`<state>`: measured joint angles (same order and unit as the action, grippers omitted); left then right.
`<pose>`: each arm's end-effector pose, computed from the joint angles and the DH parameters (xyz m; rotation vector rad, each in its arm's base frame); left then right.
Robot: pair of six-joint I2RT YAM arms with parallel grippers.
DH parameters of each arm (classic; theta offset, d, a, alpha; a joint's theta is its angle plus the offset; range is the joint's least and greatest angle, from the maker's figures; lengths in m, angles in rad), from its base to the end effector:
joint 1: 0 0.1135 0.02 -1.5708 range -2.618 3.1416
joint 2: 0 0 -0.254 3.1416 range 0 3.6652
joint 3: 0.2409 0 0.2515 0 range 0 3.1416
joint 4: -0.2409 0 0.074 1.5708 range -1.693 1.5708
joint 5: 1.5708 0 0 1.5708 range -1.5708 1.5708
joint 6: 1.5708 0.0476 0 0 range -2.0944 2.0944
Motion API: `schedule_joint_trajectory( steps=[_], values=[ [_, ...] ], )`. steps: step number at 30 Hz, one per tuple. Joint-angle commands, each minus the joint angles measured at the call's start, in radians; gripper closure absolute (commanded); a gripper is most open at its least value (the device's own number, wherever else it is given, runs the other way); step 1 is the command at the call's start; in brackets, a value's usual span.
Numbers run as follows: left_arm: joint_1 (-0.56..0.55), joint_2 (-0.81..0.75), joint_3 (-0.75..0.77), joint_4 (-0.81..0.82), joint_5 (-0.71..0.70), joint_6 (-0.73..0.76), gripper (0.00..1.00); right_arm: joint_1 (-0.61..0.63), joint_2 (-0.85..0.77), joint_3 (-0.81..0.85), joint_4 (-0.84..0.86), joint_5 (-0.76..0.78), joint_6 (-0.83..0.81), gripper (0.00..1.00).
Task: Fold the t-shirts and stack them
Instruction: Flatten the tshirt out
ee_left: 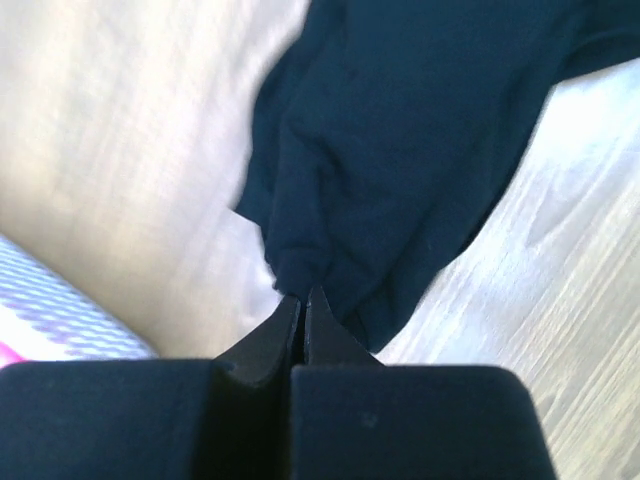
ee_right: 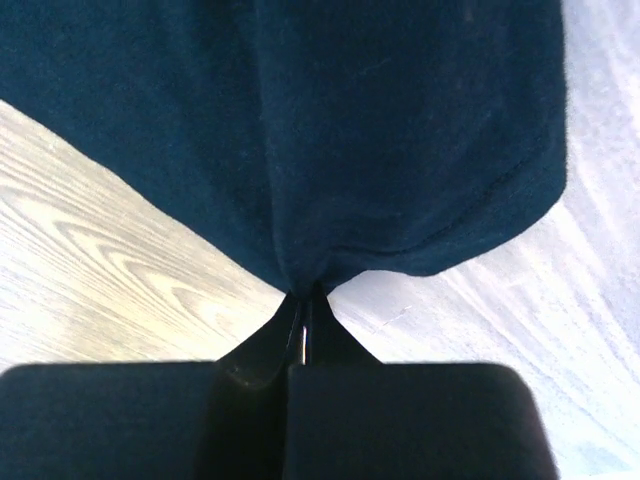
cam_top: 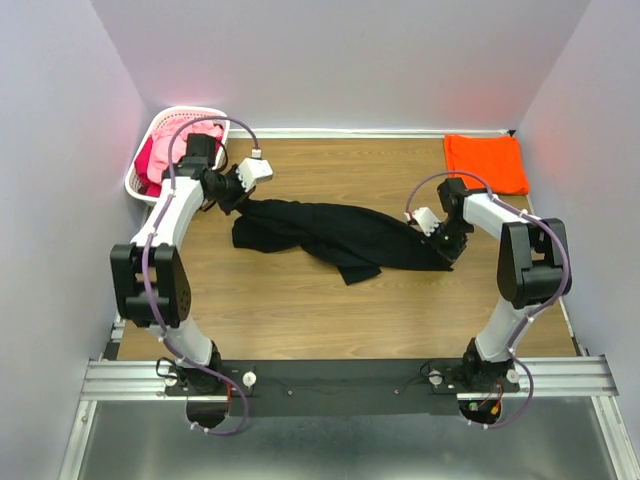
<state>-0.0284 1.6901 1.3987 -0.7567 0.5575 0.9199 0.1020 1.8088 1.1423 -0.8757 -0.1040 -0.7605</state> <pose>0.3577 -0.0354 0.2539 1.2692 2.0675 -0.3457 0.3103 0.0367 0.1352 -1.2886 2.7951 0.1373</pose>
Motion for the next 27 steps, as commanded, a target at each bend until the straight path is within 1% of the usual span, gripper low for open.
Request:
schedule_joint_trajectory(
  steps=[1, 2, 3, 4, 5, 6, 7, 8, 9, 10, 11, 12, 13, 14, 15, 16, 17, 18, 19, 21, 22, 24, 25, 26, 27],
  values=[
    [-0.011, -0.199, 0.024, -0.137, 0.131, 0.228, 1.0, -0.002, 0.037, 0.036, 0.012, -0.008, 0.032, 0.99],
    [-0.016, -0.281, -0.004, -0.198, 0.121, 0.293, 1.0, -0.004, 0.032, 0.048, -0.002, -0.01, 0.032, 0.99],
    [-0.036, -0.323, -0.086, -0.225, 0.099, 0.347, 1.0, -0.002, 0.021, 0.069, -0.026, -0.008, 0.029, 0.99],
    [-0.048, -0.405, -0.139, -0.255, 0.046, 0.453, 1.0, -0.004, 0.017, 0.076, -0.038, -0.005, 0.027, 0.99],
    [-0.076, -0.443, -0.255, -0.315, 0.015, 0.497, 0.94, -0.008, 0.008, 0.085, -0.055, -0.002, 0.026, 0.99],
    [-0.076, -0.479, -0.318, -0.329, -0.022, 0.523, 0.94, -0.008, 0.007, 0.085, -0.055, -0.002, 0.026, 0.99],
    [-0.105, -0.519, -0.379, -0.334, -0.065, 0.54, 0.8, -0.015, 0.0, 0.094, -0.071, 0.001, 0.023, 0.99],
    [-0.114, -0.59, -0.438, -0.326, -0.161, 0.557, 0.7, -0.018, -0.002, 0.097, -0.077, 0.004, 0.021, 0.99],
    [-0.117, -0.622, -0.537, -0.308, -0.207, 0.566, 0.55, -0.024, -0.003, 0.103, -0.089, 0.009, 0.017, 1.0],
    [-0.117, -0.653, -0.572, -0.294, -0.246, 0.568, 0.51, -0.025, -0.003, 0.103, -0.094, 0.012, 0.015, 1.0],
    [-0.117, -0.705, -0.596, -0.25, -0.301, 0.533, 0.48, -0.027, -0.003, 0.105, -0.098, 0.015, 0.015, 0.99],
    [-0.114, -0.727, -0.622, -0.234, -0.315, 0.518, 0.46, -0.028, -0.002, 0.106, -0.106, 0.018, 0.012, 1.0],
    [-0.105, -0.742, -0.607, -0.227, -0.308, 0.505, 0.46, -0.028, 0.001, 0.108, -0.112, 0.017, 0.01, 0.99],
    [-0.097, -0.739, -0.607, -0.227, -0.288, 0.487, 0.45, -0.028, 0.004, 0.111, -0.117, 0.015, 0.01, 0.99],
    [-0.087, -0.728, -0.563, -0.219, -0.265, 0.437, 0.43, -0.03, 0.007, 0.114, -0.126, 0.012, 0.012, 0.99],
    [-0.076, -0.689, -0.535, -0.219, -0.213, 0.404, 0.43, -0.028, 0.011, 0.117, -0.129, 0.009, 0.013, 0.99],
    [-0.044, -0.657, -0.474, -0.23, -0.187, 0.38, 0.43, -0.028, 0.015, 0.117, -0.134, 0.007, 0.013, 0.99],
    [-0.03, -0.623, -0.449, -0.23, -0.165, 0.317, 0.44, -0.03, 0.014, 0.119, -0.135, 0.003, 0.016, 1.0],
    [-0.013, -0.548, -0.426, -0.225, -0.142, 0.279, 0.45, -0.03, 0.017, 0.119, -0.137, -0.002, 0.018, 0.99],
    [0.021, -0.463, -0.373, -0.22, -0.127, 0.19, 0.48, -0.03, 0.015, 0.116, -0.141, -0.013, 0.024, 1.0],
    [0.054, -0.376, -0.357, -0.227, -0.101, 0.168, 0.48, -0.03, 0.012, 0.112, -0.143, -0.016, 0.027, 0.99],
    [0.093, -0.293, -0.314, -0.239, -0.071, 0.131, 0.48, -0.028, 0.009, 0.099, -0.144, -0.02, 0.026, 0.99],
    [0.119, -0.256, -0.304, -0.234, -0.059, 0.088, 0.48, -0.028, 0.004, 0.093, -0.143, -0.022, 0.026, 0.99],
    [0.131, -0.201, -0.294, -0.228, -0.041, 0.073, 0.48, -0.028, 0.001, 0.086, -0.143, -0.023, 0.026, 0.99],
    [0.136, -0.181, -0.281, -0.201, -0.033, 0.054, 0.48, -0.028, -0.002, 0.082, -0.143, -0.025, 0.026, 0.99]
  ],
)
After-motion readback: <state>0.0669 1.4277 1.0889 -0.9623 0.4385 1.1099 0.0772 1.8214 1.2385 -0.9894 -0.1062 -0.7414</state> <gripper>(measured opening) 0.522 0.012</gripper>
